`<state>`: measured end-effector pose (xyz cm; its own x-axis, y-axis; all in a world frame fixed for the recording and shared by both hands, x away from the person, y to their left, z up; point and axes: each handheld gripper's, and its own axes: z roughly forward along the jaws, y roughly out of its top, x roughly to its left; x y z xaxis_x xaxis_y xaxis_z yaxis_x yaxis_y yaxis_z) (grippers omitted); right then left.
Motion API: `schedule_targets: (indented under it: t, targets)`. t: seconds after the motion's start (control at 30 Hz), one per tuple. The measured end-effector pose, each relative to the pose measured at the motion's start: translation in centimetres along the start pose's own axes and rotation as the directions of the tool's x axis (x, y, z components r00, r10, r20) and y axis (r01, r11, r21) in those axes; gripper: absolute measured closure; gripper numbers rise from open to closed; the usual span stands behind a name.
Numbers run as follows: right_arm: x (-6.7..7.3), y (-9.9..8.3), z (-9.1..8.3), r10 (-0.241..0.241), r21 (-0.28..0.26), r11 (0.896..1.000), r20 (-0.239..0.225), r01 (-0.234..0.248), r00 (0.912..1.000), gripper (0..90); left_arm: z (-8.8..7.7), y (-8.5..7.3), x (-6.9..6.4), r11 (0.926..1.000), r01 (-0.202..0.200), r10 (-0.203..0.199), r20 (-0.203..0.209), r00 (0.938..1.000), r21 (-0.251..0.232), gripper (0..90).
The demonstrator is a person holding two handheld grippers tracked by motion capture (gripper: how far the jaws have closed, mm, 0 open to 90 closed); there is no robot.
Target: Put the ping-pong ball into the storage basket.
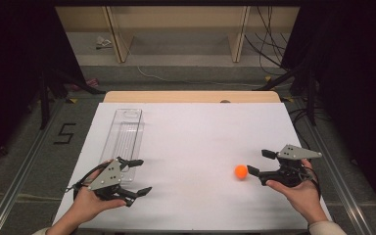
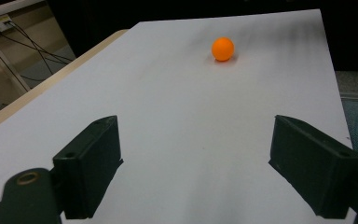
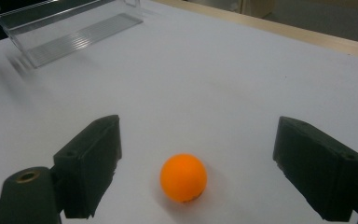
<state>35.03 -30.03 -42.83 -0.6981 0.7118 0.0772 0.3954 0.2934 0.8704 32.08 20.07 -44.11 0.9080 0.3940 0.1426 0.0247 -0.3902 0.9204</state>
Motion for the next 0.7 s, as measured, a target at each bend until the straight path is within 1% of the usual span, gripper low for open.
schedule_targets:
  t: [0.23, 0.33, 0.43, 0.47, 0.5, 0.6, 0.7]
  targets:
    - [0.1, 0.0, 0.2, 0.004, 0.013, 1.0, -0.007, -0.004, 1.0, 16.2, -0.1, 0.0, -0.1, 1.0, -0.003, 0.003, 0.001, 1.0, 0.001, 16.1]
    - [0.1, -0.1, 0.6, -0.006, 0.035, 0.999, -0.007, 0.006, 1.0, 16.2, -0.1, 0.1, 0.0, 1.0, -0.008, 0.008, 0.003, 1.0, 0.004, 16.1]
    - [0.1, -0.2, 1.1, -0.01, 0.068, 0.998, -0.018, 0.011, 0.9998, 16.2, -0.1, 0.1, -0.1, 0.9999, -0.012, 0.012, 0.008, 0.9999, 0.007, 16.0]
    - [0.1, -0.2, 1.1, -0.01, 0.068, 0.998, -0.018, 0.011, 0.9998, 16.2, -0.1, 0.1, -0.1, 0.9999, -0.012, 0.012, 0.008, 0.9999, 0.007, 16.1]
    - [0.1, -0.2, 1.5, -0.008, 0.083, 0.997, -0.025, 0.01, 0.9997, 16.2, -0.1, 0.1, -0.1, 0.9999, -0.012, 0.012, 0.009, 0.9999, 0.007, 16.1]
    - [0.0, -0.2, 1.9, -0.01, 0.089, 0.996, -0.025, 0.012, 0.9996, 16.2, -0.1, 0.1, -0.1, 0.9999, -0.013, 0.013, 0.009, 0.9999, 0.007, 16.1]
    - [0.1, -0.2, 2.6, -0.019, 0.113, 0.993, -0.029, 0.023, 0.9994, 16.2, -0.1, 0.1, -0.1, 0.9999, -0.013, 0.013, 0.009, 0.9999, 0.006, 16.0]
